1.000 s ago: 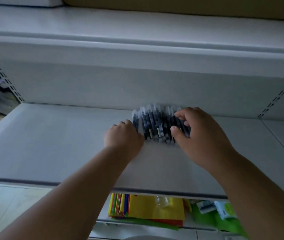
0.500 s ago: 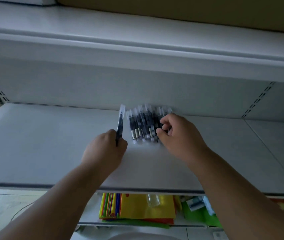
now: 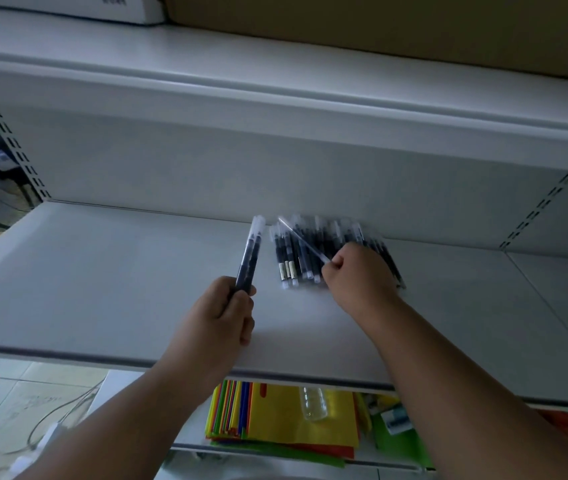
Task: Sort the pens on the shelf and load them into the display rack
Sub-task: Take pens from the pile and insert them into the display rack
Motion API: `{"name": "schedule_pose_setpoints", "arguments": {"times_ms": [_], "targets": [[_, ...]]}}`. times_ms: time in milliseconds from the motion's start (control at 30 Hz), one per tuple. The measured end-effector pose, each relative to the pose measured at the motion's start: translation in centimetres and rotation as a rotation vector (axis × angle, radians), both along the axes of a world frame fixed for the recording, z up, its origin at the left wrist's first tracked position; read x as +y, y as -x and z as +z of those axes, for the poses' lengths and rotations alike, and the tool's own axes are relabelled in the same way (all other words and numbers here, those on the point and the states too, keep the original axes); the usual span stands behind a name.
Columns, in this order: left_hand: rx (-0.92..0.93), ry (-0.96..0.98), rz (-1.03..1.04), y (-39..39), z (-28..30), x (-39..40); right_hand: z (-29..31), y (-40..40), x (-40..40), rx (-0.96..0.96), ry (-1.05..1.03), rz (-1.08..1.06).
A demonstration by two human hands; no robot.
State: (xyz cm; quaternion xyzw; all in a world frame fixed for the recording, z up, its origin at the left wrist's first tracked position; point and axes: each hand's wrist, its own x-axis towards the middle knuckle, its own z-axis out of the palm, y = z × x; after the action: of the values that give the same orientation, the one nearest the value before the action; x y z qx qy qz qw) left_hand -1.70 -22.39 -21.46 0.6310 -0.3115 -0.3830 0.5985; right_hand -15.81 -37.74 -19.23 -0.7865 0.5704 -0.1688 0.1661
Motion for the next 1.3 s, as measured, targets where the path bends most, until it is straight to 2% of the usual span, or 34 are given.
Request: {"name": "schedule_pose_setpoints", "arguments": {"times_ms": [100, 267, 433, 633, 867, 1300], "targets": [[0.046, -0.023, -0.001, 0.3, -0.1, -0.5, 0.0, 0.9, 0.2, -0.296, -0.056, -0.116], [0.225, -0.008, 0.004, 2.2, 0.8, -2.1, 1.9, 3.9, 1.5, -1.092, -0.282, -0.258], [0.329, 0.024, -0.088, 5.3, 1.6, -3.8, 3.5, 9.0, 2.6, -1.427, -0.497, -0.273], [0.404, -0.022, -0.298, 12.3, 2.4, -5.6, 4.0, 16.4, 4.7, -1.494, -0.459, -0.295], [0.520, -0.122, -0.506, 24.7, 2.4, -6.8, 3.9, 29.2, 8.3, -1.437, -0.336, -0.357], [0.542, -0.201, -0.796, 54.8, 2.9, -7.6, 4.7, 58.0, 12.2, -0.946, -0.056, -0.504]]}}
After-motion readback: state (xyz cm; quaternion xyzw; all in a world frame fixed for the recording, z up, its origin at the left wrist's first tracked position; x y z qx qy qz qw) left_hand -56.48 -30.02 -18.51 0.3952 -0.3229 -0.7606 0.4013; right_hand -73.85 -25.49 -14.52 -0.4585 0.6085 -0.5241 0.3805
